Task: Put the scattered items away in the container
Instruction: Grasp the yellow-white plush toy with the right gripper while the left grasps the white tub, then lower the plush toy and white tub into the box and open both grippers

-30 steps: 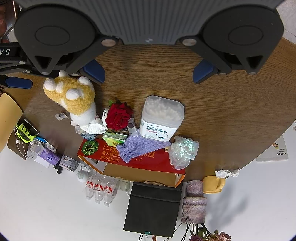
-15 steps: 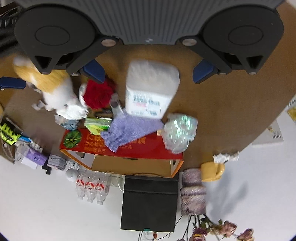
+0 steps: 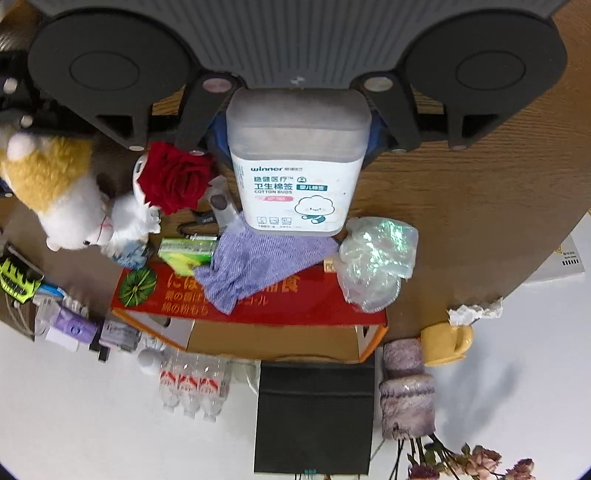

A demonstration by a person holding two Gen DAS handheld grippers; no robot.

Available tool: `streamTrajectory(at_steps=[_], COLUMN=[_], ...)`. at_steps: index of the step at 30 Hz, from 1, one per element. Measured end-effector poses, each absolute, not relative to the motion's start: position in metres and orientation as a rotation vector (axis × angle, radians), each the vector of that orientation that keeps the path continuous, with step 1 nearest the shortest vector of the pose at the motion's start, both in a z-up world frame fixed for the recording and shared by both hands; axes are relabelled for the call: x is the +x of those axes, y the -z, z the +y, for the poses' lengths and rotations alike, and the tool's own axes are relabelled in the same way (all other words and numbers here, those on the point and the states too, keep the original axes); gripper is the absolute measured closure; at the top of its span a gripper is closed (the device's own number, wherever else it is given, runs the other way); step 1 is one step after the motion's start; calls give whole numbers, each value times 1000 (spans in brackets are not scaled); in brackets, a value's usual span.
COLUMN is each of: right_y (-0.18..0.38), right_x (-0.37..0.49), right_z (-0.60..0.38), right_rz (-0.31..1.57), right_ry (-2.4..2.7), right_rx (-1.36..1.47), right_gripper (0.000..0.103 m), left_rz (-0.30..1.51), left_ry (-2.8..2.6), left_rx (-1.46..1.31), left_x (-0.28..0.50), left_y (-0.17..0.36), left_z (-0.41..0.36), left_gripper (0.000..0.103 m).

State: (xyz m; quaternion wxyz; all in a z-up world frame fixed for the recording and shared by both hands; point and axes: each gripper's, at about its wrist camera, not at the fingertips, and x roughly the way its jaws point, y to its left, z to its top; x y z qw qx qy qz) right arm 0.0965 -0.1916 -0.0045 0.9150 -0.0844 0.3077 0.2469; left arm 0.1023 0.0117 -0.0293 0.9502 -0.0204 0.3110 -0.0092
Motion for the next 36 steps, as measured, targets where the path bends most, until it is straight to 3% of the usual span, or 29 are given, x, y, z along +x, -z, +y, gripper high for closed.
streamTrajectory(at_steps=[8, 17, 25, 32, 33, 36], right_y=[-31, -71, -41, -27, -26, -20], right_x=[121, 229, 337, 360, 361, 365], right_z=[-197, -188, -183, -181, -179, -174], right_rz=[523, 441, 540, 584, 588, 616], right_ry=[-500, -431, -368, -386, -386, -367], right_rx=[-137, -70, -27, -69, -78, -117], right_gripper=[35, 35, 35, 33, 29, 9], left_rz=[528, 435, 504, 589, 593, 578], left_ry=[59, 24, -43, -42, -46, -75], left_rx=[-78, -144, -204, -185, -181, -160], left_x=[110, 210, 302, 322, 322, 320], left_y=[-12, -61, -35, -10, -9, -11], left_z=[14, 18, 23, 28, 28, 27], left_gripper=[37, 37, 37, 36, 34, 0])
